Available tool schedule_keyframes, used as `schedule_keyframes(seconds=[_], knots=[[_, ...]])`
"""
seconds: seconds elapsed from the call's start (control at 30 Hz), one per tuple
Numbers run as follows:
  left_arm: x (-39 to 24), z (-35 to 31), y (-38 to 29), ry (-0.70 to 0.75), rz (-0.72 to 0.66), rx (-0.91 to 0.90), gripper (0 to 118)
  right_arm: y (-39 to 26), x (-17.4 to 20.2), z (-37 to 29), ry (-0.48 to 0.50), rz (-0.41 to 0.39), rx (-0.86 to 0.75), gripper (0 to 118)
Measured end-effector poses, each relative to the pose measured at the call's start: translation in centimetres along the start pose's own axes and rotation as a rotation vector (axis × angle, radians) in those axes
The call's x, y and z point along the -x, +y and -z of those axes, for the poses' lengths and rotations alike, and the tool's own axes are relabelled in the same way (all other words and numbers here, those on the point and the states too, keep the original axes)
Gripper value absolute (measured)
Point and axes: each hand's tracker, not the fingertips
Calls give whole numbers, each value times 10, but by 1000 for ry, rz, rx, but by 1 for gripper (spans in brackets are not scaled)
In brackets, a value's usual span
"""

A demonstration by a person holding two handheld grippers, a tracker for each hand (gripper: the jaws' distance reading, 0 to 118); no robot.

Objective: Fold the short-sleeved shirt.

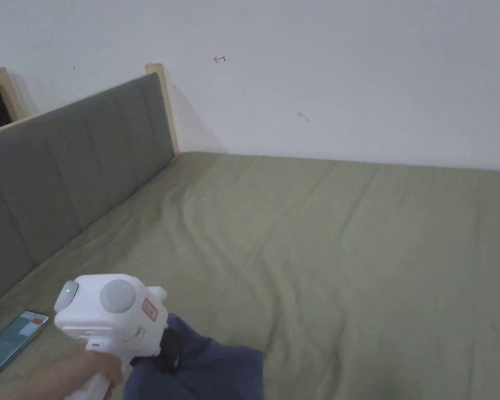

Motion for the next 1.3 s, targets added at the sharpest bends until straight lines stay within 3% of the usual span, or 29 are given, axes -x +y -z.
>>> schedule_keyframes(seconds=[0.13, 0.23, 0.37, 0.47, 0.53, 0.57, 0.6, 0.67, 0.73, 0.77, 0.93, 0.97, 1.0, 1.03, 1.1, 1.17, 1.3], knots=[[37, 7, 27, 165, 15, 2, 22, 0, 11, 15, -5, -36, 16, 0], [58, 19, 46, 363, 28, -33, 22, -6, 21, 28, -9, -123, 56, 0], [85, 50, 69, 526, 139, -28, 22, -11, 27, 40, 6, -110, 101, 0], [65, 33, 52, 703, 237, -133, 24, -17, 34, 44, 27, -175, 124, 0], [63, 37, 53, 752, 268, -137, 39, -19, 38, 45, 43, -176, 134, 0], [67, 43, 55, 770, 283, -146, 55, -20, 38, 44, 64, -173, 144, 0], [66, 48, 54, 856, 299, -127, 78, -20, 39, 44, 73, -173, 153, 0], [63, 49, 49, 1006, 289, -158, 83, -21, 39, 43, 77, -190, 153, 0], [69, 37, 46, 951, 225, -247, 103, -20, 36, 41, 86, -203, 155, 0], [67, 29, 44, 913, 179, -286, 106, -20, 34, 40, 85, -201, 156, 0], [49, -14, 27, 694, 87, -337, 106, -18, 19, 37, 88, -152, 162, 0], [44, -17, 24, 641, 90, -348, 104, -17, 16, 35, 87, -150, 157, 0], [35, -25, 16, 583, 94, -366, 89, -16, 13, 32, 88, -149, 151, 0], [26, -30, 11, 546, 80, -391, 68, -15, 10, 30, 88, -147, 148, 0], [4, -43, -4, 431, 66, -429, 8, -11, 2, 24, 90, -131, 130, 0], [-21, -56, -24, 385, 81, -517, 0, -9, -6, 18, 91, -125, 117, 0], [-83, -87, -60, 356, 134, -717, 0, 4, -19, 10, 99, -88, 72, 0]])
